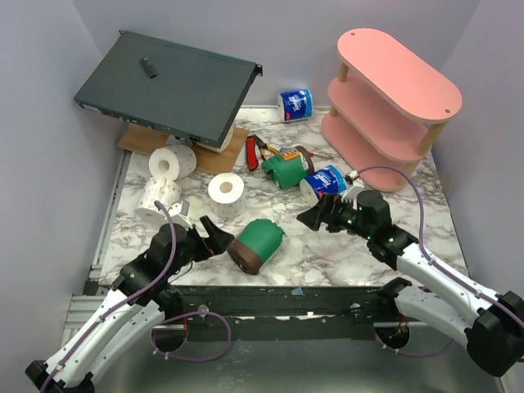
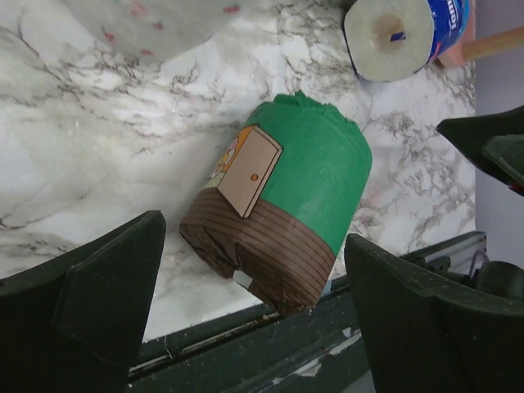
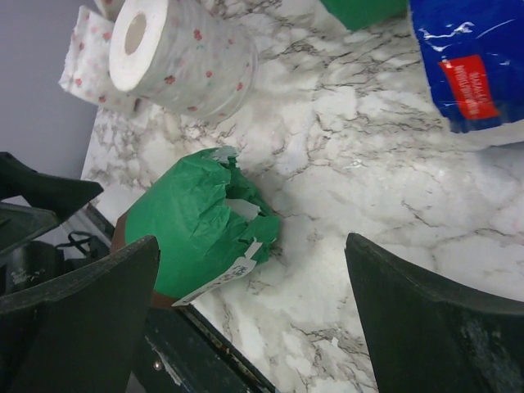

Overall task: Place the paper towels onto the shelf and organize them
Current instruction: Adjust the paper towel at the center of the board.

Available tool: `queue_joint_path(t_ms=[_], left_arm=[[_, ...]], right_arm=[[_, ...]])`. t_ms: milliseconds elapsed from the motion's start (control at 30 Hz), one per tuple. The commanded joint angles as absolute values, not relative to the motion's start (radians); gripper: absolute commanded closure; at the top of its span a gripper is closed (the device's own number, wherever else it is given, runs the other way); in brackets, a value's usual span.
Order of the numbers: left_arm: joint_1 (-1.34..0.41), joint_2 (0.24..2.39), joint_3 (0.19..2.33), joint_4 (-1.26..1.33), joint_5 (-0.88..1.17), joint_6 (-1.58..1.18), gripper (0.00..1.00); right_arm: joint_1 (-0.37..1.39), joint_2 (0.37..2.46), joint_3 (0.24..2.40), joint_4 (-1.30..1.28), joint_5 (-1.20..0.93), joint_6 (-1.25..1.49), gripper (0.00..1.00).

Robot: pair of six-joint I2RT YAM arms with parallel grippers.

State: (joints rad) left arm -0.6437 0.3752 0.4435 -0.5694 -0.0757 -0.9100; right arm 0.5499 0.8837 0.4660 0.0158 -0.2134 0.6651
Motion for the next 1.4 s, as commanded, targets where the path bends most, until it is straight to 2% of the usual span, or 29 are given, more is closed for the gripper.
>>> queue_joint_path(t_ms=[0, 233, 367, 833, 1100, 1367], left_arm=[[-0.649, 0.299, 0.409, -0.662, 0.038, -1.017, 0.06], [-0.650, 0.187, 0.343, -0.703, 0.155, -1.063, 0.08], [-0.650, 0.150, 0.286, -0.642, 0.230, -1.081, 0.09], [-0.655, 0.252, 0.216, -0.387, 0.333, -1.089, 0.15], [-0.658, 0.369, 0.202, -0.272, 0.337, -1.070, 0.17], [-0.657, 0.468, 0.221, -0.215, 0.272, -1.026, 0.18]], right_arm=[[0.569, 0.921, 0.459, 0.118, -0.345, 0.656, 0.02], [0.643, 1.052, 0.477, 0.217, -0.341, 0.659, 0.02], [0.663, 1.141, 0.477, 0.298, -0.328, 0.689, 0.03], [0.714, 1.290, 0.491, 0.424, -0.308, 0.710, 0.05], [0.734, 1.281, 0.466, 0.421, -0.310, 0.716, 0.05], [0.739, 1.185, 0.406, 0.375, -0.308, 0.722, 0.05]])
